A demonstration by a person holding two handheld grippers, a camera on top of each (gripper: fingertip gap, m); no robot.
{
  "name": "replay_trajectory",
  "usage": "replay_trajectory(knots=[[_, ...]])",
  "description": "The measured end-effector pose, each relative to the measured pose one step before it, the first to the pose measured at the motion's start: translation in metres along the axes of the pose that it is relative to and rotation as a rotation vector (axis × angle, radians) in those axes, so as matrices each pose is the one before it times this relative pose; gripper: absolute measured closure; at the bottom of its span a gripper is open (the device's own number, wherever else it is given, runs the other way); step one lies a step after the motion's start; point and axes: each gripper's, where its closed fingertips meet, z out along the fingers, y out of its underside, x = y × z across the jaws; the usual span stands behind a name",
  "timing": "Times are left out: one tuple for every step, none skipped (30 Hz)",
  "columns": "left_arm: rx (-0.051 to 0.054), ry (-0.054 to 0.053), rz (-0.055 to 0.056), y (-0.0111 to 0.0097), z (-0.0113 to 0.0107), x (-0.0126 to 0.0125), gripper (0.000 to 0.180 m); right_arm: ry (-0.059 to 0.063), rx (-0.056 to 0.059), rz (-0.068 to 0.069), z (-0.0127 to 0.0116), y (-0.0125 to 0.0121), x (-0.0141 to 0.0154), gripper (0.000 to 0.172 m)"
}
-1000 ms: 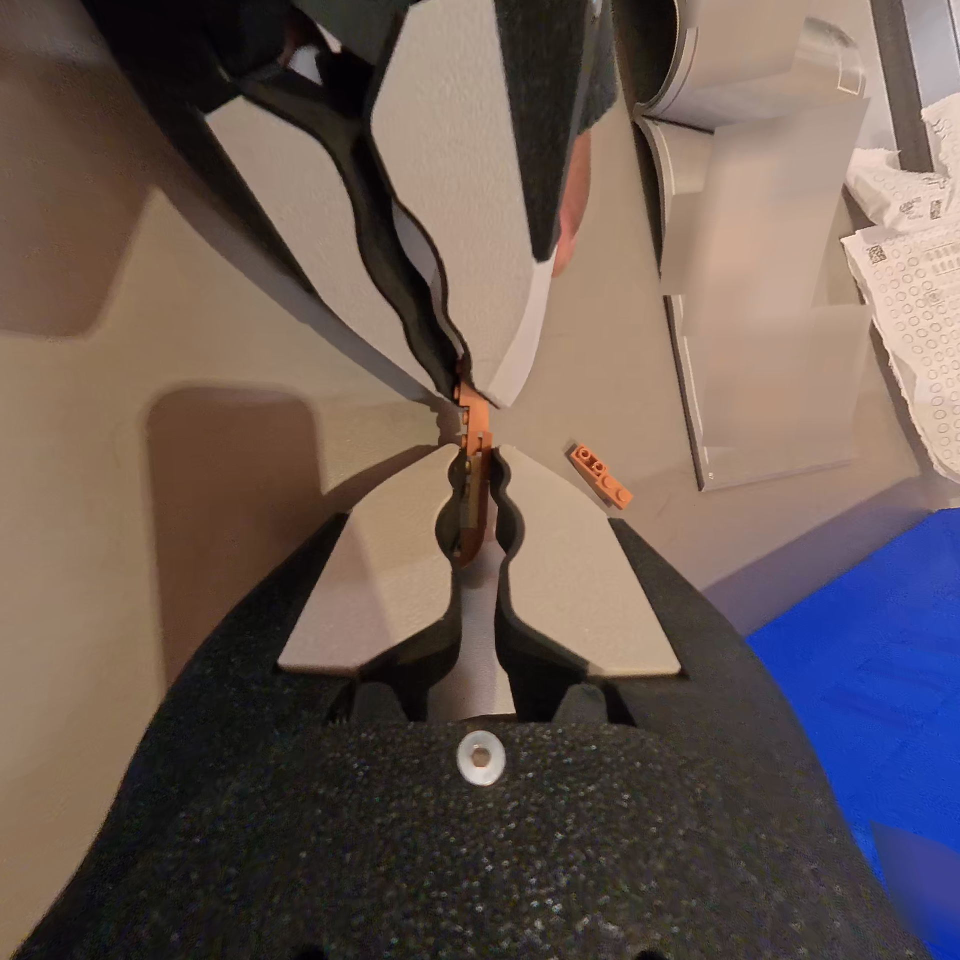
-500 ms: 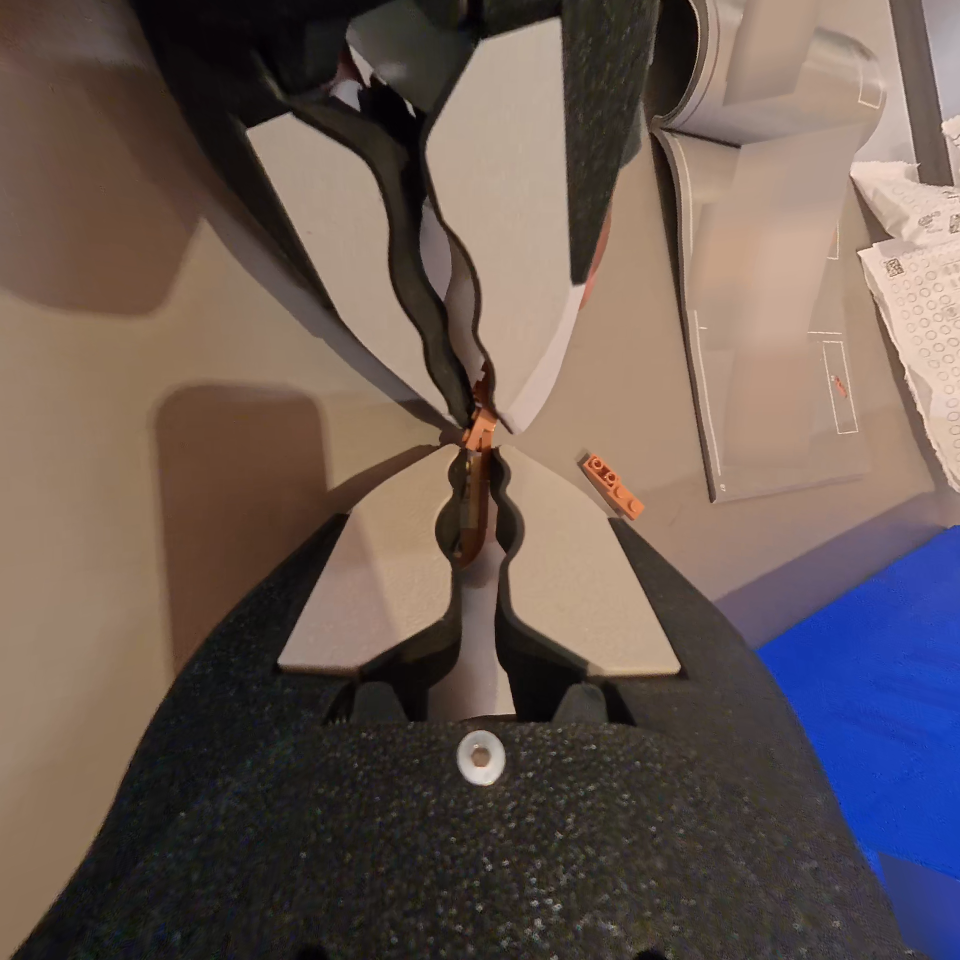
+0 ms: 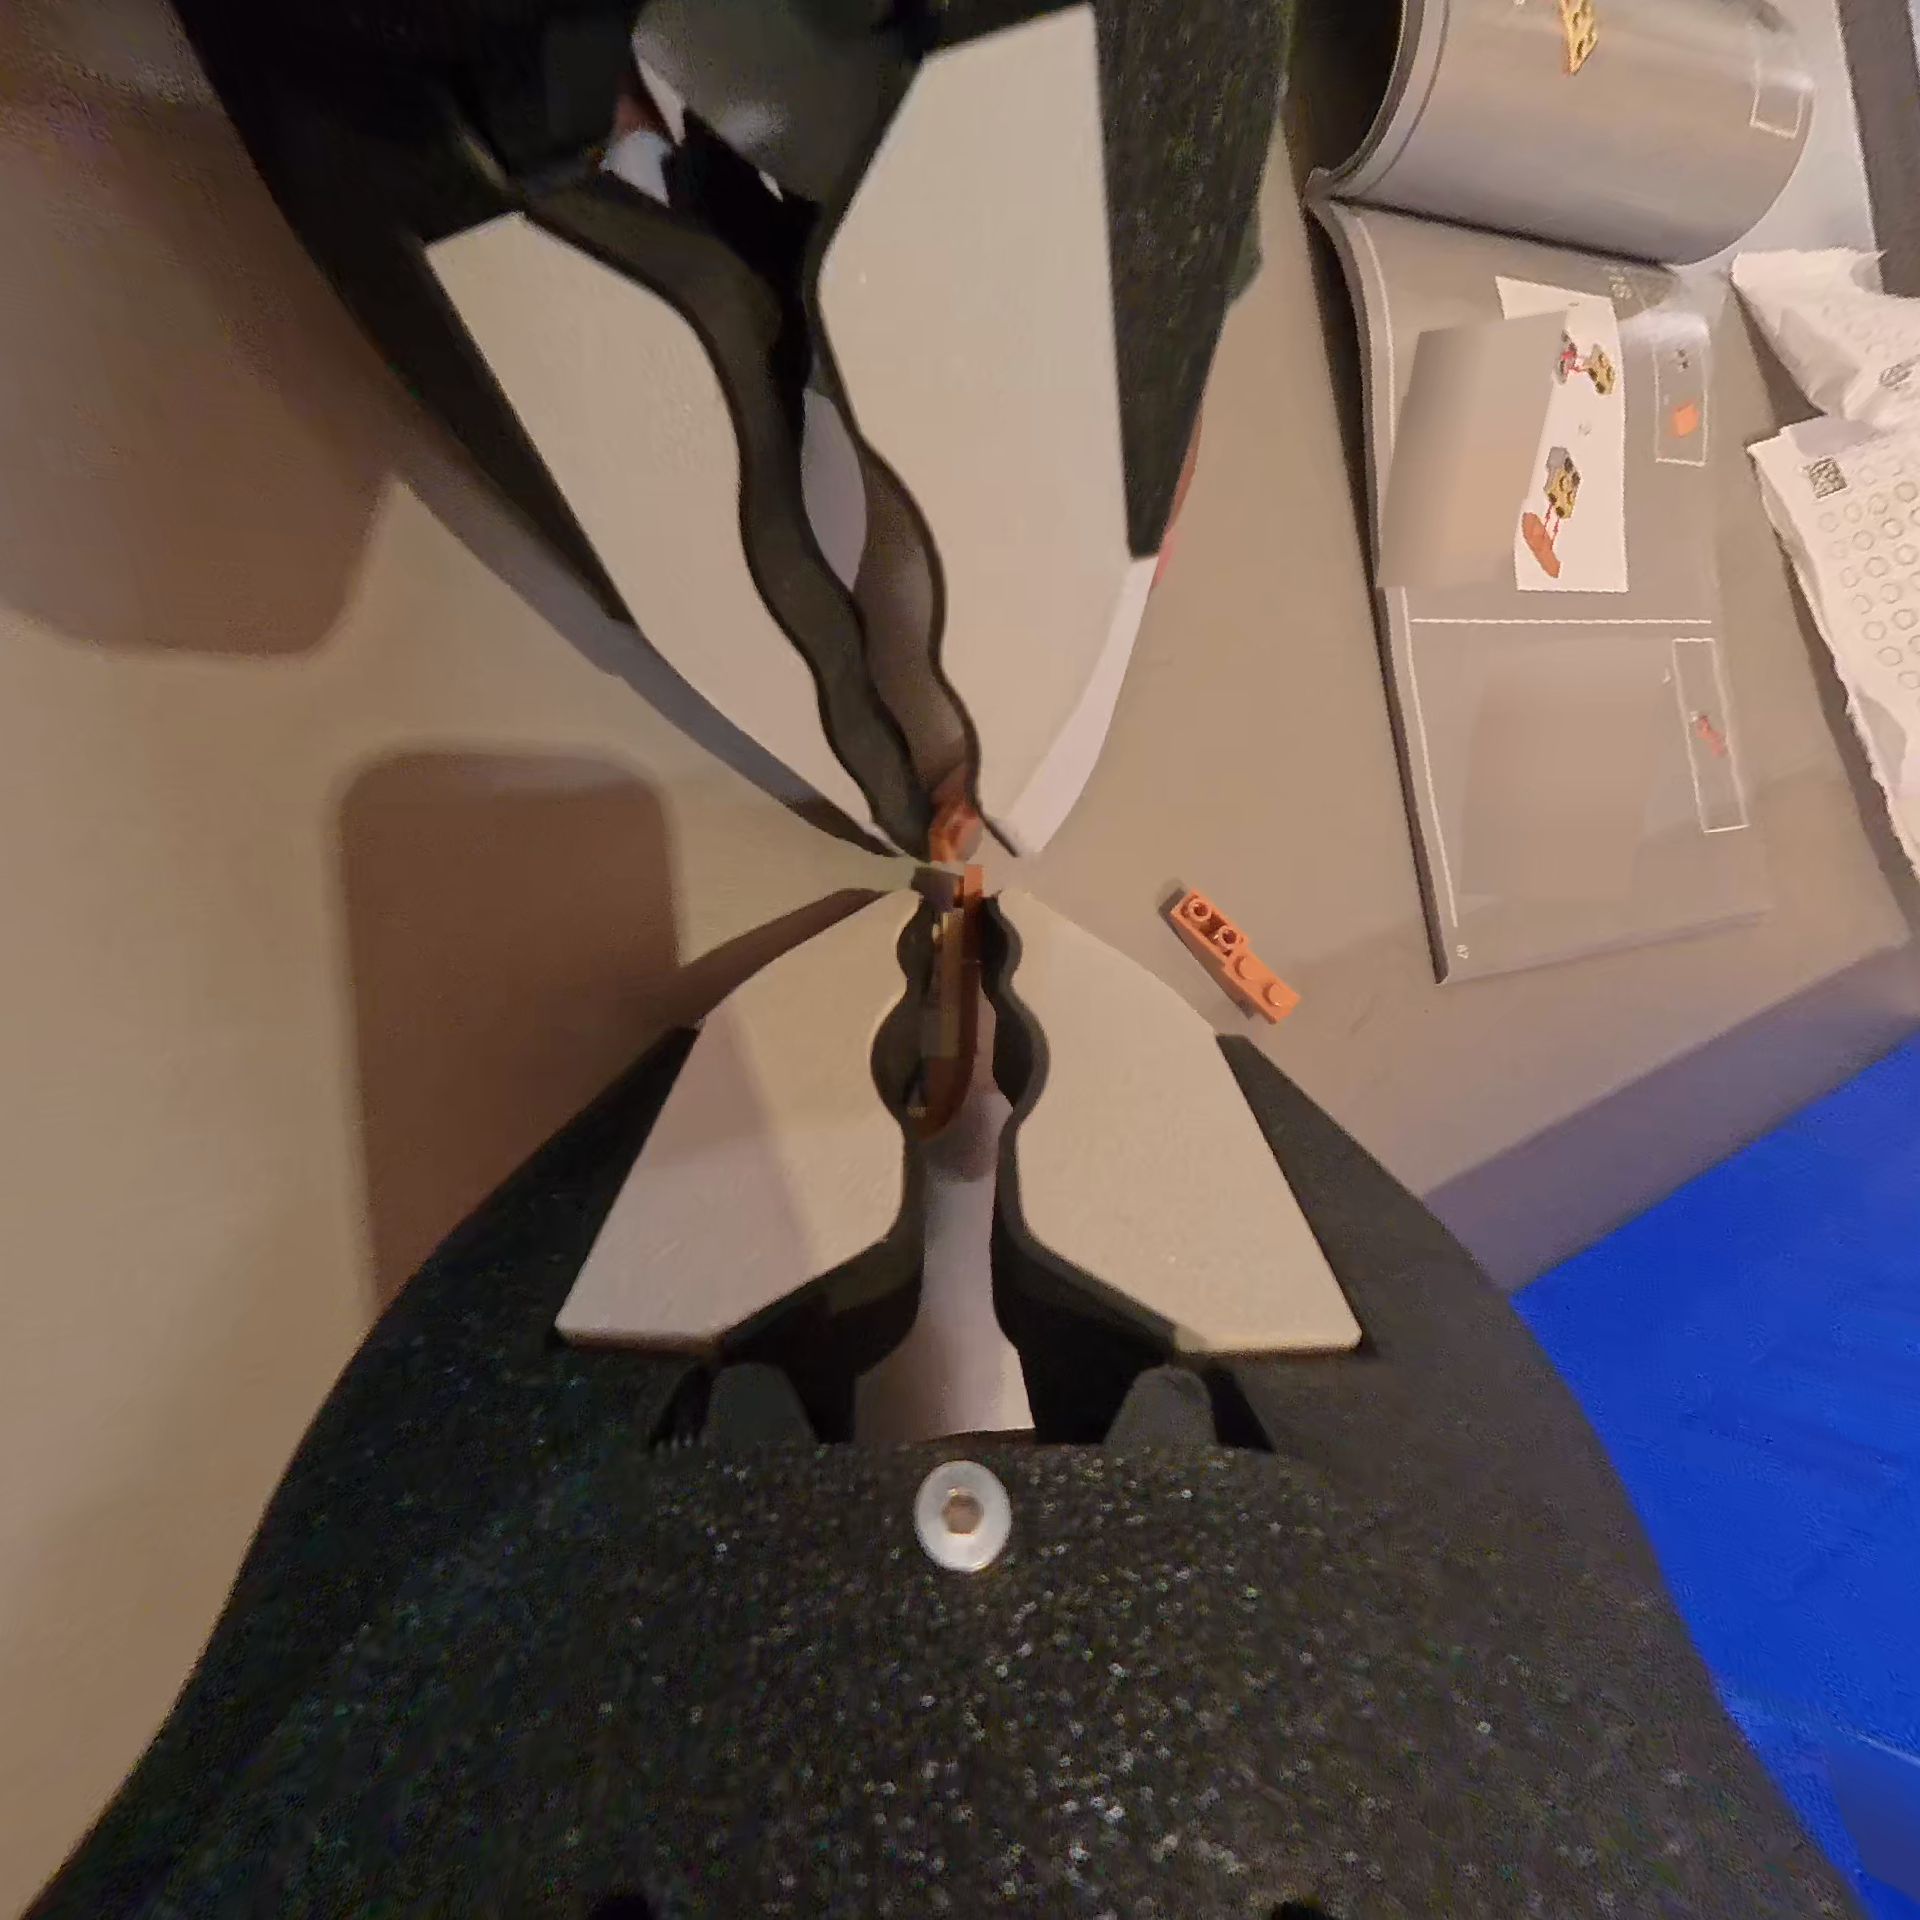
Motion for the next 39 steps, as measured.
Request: replay_trajectory(knots=[[0.0085,0.0199,-0.0246,0.00023,-0.00036,0.00113,0.164,-0.0118,-0.0016,0.0100,0.00020,0.00079,-0.00038,0.163],[0.0086,0.0206,-0.0249,0.00009,-0.00009,0.00137,0.162,-0.0138,0.0029,0.0099,0.00021,0.00026,-0.00054,0.163],[0.0066,0.0114,-0.0160,0.00031,0.00015,0.00078,0.160,-0.0128,0.0072,0.0092,-0.00019,-0.00019,-0.00049,0.163],[0.0025,0.0047,-0.0029,0.00043,0.00054,0.00062,0.160,-0.0139,0.0095,0.0081,-0.00032,-0.00063,-0.00080,0.163],[-0.0027,0.0008,0.0067,0.00078,0.00081,0.00073,0.161,-0.0131,0.0111,0.0074,-0.00038,-0.00093,-0.00083,0.164],[-0.0032,-0.0019,0.0096,0.00039,0.00096,0.00088,0.161,-0.0089,0.0146,0.0064,-0.00068,-0.00167,-0.00049,0.164],[0.0026,-0.0048,0.0074,-0.00070,0.00074,0.00043,0.162,-0.0091,0.0177,0.0049,-0.00078,-0.00215,-0.00062,0.164],[0.0065,0.0003,0.0048,-0.00129,0.00040,0.00085,0.163,-0.0125,0.0177,0.0021,-0.00097,-0.00228,-0.00130,0.164],[0.0043,-0.0019,0.0010,-0.00080,0.00021,0.00016,0.163,-0.0070,0.0105,0.0020,-0.00074,-0.00124,-0.00049,0.164],[0.0025,-0.0053,0.0002,-0.00030,-0.00031,-0.00084,0.163,0.0002,0.0094,-0.0023,-0.00050,-0.00075,0.00054,0.164],[0.0050,-0.0049,-0.0059,-0.00027,-0.00044,-0.00118,0.164,-0.0002,0.0130,-0.0038,-0.00061,-0.00091,0.00043,0.164],[0.0086,-0.0030,-0.0122,-0.00060,-0.00084,-0.00142,0.166,-0.0023,0.0153,0.0012,-0.00071,-0.00114,0.00020,0.164],[0.0090,-0.0033,-0.0158,-0.00059,-0.00092,-0.00171,0.168,0.0009,0.0181,0.0062,-0.00104,-0.00150,0.00106,0.164],[0.0057,-0.0042,-0.0162,-0.00020,-0.00092,-0.00208,0.168,0.0052,0.0236,0.0069,-0.00149,-0.00216,0.00175,0.163],[0.0035,-0.0030,-0.0163,0.00009,-0.00086,-0.00186,0.168,0.0026,0.0274,0.0063,-0.00195,-0.00273,0.00167,0.164],[0.0046,0.0031,-0.0199,0.00009,-0.00092,-0.00104,0.168,0.0019,0.0360,0.0071,-0.00277,-0.00371,0.00163,0.164],[0.0117,0.0028,-0.0293,-0.00056,-0.00108,-0.00150,0.165,0.0062,0.0429,0.0126,-0.00313,-0.00463,0.00264,0.164],[0.0214,0.0025,-0.0406,-0.00166,-0.00143,-0.00226,0.161,0.0056,0.0423,0.0231,-0.00289,-0.00456,0.00300,0.164],[0.0265,0.0097,-0.0479,-0.00253,-0.00193,-0.00203,0.158,-0.0012,0.0484,0.0323,-0.00274,-0.00541,0.00239,0.164],[0.0308,0.0129,-0.0503,-0.00329,-0.00218,-0.00188,0.157,-0.0042,0.0580,0.0380,-0.00270,-0.00656,0.00193,0.164],[0.0329,0.0122,-0.0502,-0.00366,-0.00228,-0.00192,0.157,-0.0034,0.0595,0.0398,-0.00262,-0.00701,0.00209,0.164],[0.0292,0.0183,-0.0465,-0.00321,-0.00195,-0.00065,0.158,-0.0024,0.0556,0.0378,-0.00271,-0.00719,0.00217,0.164],[0.0283,0.0128,-0.0439,-0.00316,-0.00131,-0.00089,0.158,-0.0032,0.0554,0.0353,-0.00276,-0.00749,0.00190,0.164],[0.0300,0.0140,-0.0392,-0.00361,-0.00097,-0.00014,0.158,-0.0107,0.0541,0.0347,-0.00221,-0.00712,0.00061,0.164],[0.0324,0.0158,-0.0355,-0.00411,-0.00064,0.00063,0.158,-0.0180,0.0449,0.0349,-0.00131,-0.00542,-0.00091,0.164],[0.0351,0.0177,-0.0333,-0.00454,-0.00038,0.00122,0.158,-0.0193,0.0347,0.0286,-0.00033,-0.00365,-0.00175,0.164],[0.0345,0.0158,-0.0318,-0.00454,-0.00018,0.00121,0.158,-0.0123,0.0273,0.0175,0.00020,-0.00232,-0.00155,0.164],[0.0322,0.0204,-0.0267,-0.00419,-0.00014,0.00217,0.158,-0.0084,0.0201,0.0086,0.00060,-0.00122,-0.00154,0.164],[0.0273,0.0148,-0.0243,-0.00339,0.00005,0.00155,0.158,-0.0120,0.0136,0.0048,0.00100,-0.00039,-0.00238,0.164],[0.0217,0.0073,-0.0236,-0.00248,0.00010,0.00024,0.158,-0.0093,0.0102,0.0006,0.00119,-0.00011,-0.00232,0.164],[0.0141,0.0111,-0.0192,-0.00126,0.00009,0.00063,0.158,0.0002,0.0104,-0.0045,0.00087,-0.00046,-0.00104,0.164],[0.0076,0.0127,-0.0130,0.00000,0.00002,0.00100,0.159,0.0032,0.0063,-0.0076,0.00036,-0.00042,-0.00039,0.164],[0.0091,0.0130,-0.0086,-0.00011,-0.00015,0.00114,0.162,0.0019,0.0057,-0.0061,-0.00008,-0.00049,-0.00017,0.164],[0.0106,0.0105,-0.0083,-0.00062,-0.00014,0.00089,0.164,0.0007,0.0081,0.0010,-0.00029,-0.00071,0.00019,0.164],[0.0100,0.0119,-0.0084,-0.00087,-0.00023,0.00127,0.167,-0.0010,0.0094,0.0098,-0.00034,-0.00061,0.00036,0.164],[0.0088,0.0138,-0.0064,-0.00083,-0.00004,0.00157,0.170,-0.0033,0.0086,0.0161,-0.00015,-0.00014,0.00037,0.164],[0.0064,0.0062,-0.0029,-0.00033,0.00020,0.00086,0.172,-0.0055,0.0061,0.0181,-0.00026,0.00000,0.00024,0.164],[0.0024,0.0008,-0.0009,0.00019,0.00028,0.00029,0.172,-0.0058,0.0048,0.0154,-0.00026,0.00005,0.00019,0.164],[-0.0012,0.0017,-0.0016,0.00055,0.00029,0.00010,0.171,-0.0033,0.0049,0.0121,-0.00022,-0.00013,0.00044,0.164]])
